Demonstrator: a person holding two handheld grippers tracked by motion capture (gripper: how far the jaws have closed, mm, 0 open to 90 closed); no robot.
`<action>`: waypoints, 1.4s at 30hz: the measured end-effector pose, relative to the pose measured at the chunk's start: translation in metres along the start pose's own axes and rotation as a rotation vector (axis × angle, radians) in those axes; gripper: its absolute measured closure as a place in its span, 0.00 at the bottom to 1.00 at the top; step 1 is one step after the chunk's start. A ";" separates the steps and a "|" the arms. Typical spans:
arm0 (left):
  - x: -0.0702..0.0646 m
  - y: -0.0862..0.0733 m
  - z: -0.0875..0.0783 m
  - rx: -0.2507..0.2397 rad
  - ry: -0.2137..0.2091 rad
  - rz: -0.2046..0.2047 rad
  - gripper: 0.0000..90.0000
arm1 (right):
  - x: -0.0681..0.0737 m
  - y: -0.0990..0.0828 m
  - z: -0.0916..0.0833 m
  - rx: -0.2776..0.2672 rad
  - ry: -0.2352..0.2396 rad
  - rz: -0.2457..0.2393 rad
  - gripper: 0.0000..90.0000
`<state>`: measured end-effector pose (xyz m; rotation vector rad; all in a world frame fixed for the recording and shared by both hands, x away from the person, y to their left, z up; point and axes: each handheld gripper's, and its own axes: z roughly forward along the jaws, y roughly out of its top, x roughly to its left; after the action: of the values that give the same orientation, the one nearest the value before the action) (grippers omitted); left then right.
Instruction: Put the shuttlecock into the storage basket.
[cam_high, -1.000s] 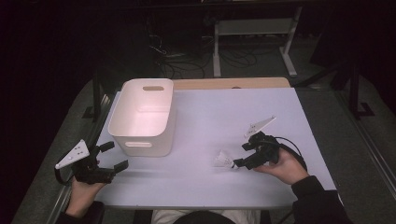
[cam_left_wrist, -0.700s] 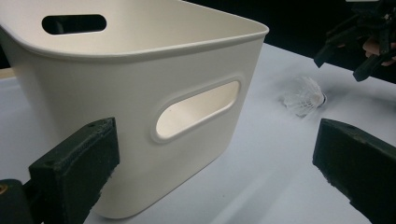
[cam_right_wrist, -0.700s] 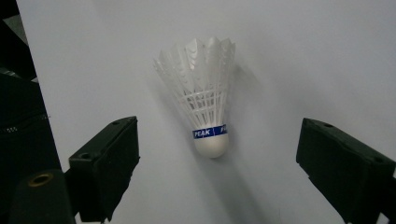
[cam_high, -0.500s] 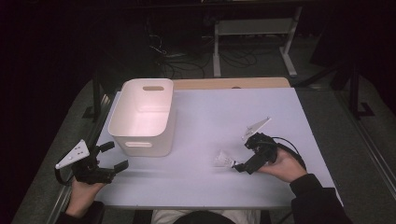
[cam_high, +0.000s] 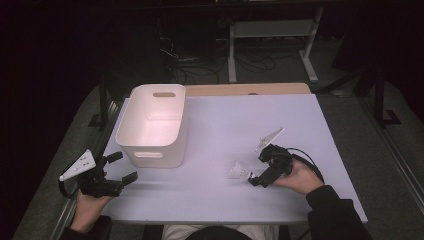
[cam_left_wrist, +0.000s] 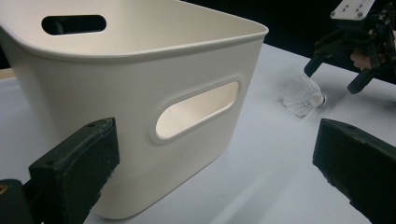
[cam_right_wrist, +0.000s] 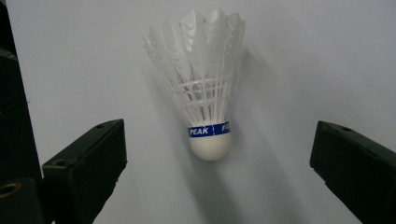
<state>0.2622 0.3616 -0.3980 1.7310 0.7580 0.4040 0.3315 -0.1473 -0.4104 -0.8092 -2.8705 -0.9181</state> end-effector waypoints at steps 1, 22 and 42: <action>0.000 0.000 0.000 0.000 0.000 0.000 0.00 | 0.000 0.000 0.001 0.004 0.002 0.001 0.04; 0.000 0.000 0.000 0.000 -0.001 0.000 0.00 | 0.000 -0.006 0.015 0.011 0.030 -0.007 0.14; 0.000 0.000 0.000 0.002 -0.002 0.000 0.00 | -0.002 -0.008 0.020 0.007 0.028 -0.026 0.47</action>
<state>0.2622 0.3615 -0.3981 1.7327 0.7570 0.4023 0.3325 -0.1429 -0.4311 -0.7541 -2.8652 -0.9139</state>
